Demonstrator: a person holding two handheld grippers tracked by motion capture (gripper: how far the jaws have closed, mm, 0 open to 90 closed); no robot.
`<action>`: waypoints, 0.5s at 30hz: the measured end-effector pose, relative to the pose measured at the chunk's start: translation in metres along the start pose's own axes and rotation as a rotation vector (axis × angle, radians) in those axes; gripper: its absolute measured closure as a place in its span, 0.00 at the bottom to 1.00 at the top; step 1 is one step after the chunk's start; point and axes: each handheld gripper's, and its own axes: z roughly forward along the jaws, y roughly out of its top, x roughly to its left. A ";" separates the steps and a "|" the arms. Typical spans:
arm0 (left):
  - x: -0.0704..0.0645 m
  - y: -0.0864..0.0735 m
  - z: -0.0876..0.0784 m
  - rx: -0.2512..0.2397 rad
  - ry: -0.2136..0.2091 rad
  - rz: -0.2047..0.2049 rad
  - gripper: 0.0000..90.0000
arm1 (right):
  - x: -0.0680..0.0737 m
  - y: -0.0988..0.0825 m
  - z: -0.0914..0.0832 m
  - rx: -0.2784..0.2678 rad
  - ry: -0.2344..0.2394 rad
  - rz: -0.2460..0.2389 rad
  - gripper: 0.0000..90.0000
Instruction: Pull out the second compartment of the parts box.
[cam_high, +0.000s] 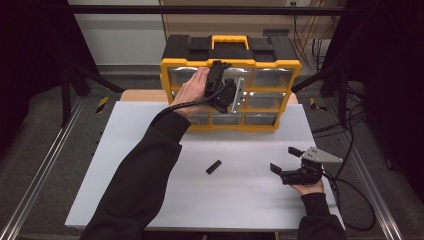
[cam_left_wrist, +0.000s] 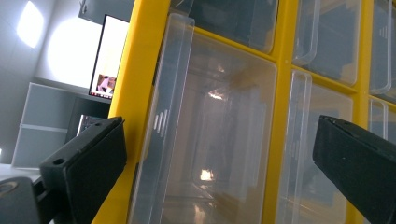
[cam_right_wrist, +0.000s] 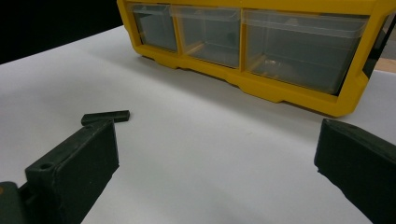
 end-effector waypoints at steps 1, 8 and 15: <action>-0.001 0.000 0.000 0.000 0.005 0.005 0.04 | 0.000 0.000 0.000 0.001 -0.001 -0.001 0.00; -0.005 -0.001 0.001 0.015 0.032 0.048 0.09 | 0.000 0.000 0.000 0.000 0.000 -0.001 0.00; -0.008 -0.001 0.001 0.022 0.059 0.072 0.15 | 0.000 0.000 0.000 0.000 -0.001 0.000 0.00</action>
